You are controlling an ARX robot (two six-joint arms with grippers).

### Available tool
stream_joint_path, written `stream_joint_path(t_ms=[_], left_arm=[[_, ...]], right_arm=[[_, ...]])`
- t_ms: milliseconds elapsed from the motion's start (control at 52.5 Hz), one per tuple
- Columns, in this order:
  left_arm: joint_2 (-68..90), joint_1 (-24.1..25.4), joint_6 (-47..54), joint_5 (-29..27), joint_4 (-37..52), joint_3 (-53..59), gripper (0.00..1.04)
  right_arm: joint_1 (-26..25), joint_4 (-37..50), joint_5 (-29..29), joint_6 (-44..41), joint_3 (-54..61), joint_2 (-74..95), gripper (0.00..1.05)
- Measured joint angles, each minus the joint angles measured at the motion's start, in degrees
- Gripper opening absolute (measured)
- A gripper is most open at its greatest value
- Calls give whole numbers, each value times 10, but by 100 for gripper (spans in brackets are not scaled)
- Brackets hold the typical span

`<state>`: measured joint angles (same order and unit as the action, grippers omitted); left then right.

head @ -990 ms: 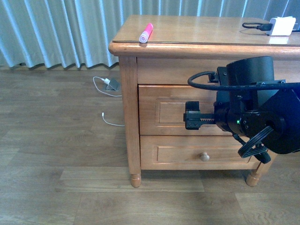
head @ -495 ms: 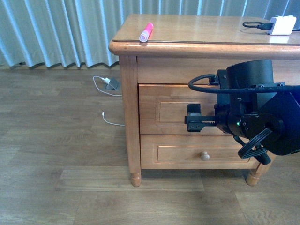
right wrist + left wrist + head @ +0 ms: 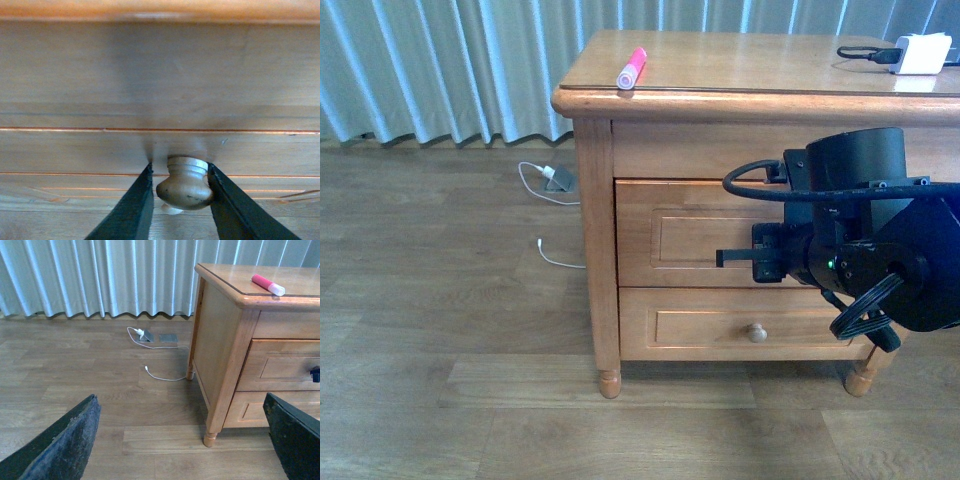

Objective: Place pink marker in drawer with both arms

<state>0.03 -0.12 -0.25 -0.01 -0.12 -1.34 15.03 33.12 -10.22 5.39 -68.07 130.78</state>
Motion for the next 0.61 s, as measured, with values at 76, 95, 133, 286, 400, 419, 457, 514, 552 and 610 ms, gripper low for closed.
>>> stream_joint_path(t_ms=[76, 95, 133, 286, 400, 419, 457, 514, 552, 610], left_arm=[[0, 0, 0, 0, 0, 0, 99], [0, 0, 0, 0, 0, 0, 99], [0, 0, 0, 0, 0, 0, 99], [0, 0, 0, 0, 0, 0, 99], [0, 0, 0, 0, 0, 0, 99], [0, 0, 0, 0, 0, 0, 99], [0, 0, 0, 0, 0, 0, 99], [0, 0, 0, 0, 0, 0, 99], [0, 0, 0, 0, 0, 0, 99], [0, 0, 0, 0, 0, 0, 99]], right_arm=[[0, 0, 0, -1, 2, 0, 23], [0, 0, 0, -1, 3, 0, 23], [0, 0, 0, -1, 6, 0, 23], [3, 7, 11, 0, 38, -18, 23], [9, 7, 15, 5, 87, -52, 23], [10, 7, 15, 5, 92, -56, 23], [11, 6, 15, 8, 109, -67, 23], [14, 4, 20, 15, 138, -88, 23], [17, 3, 23, 21, 164, -107, 23], [19, 3, 26, 25, 191, -125, 23]])
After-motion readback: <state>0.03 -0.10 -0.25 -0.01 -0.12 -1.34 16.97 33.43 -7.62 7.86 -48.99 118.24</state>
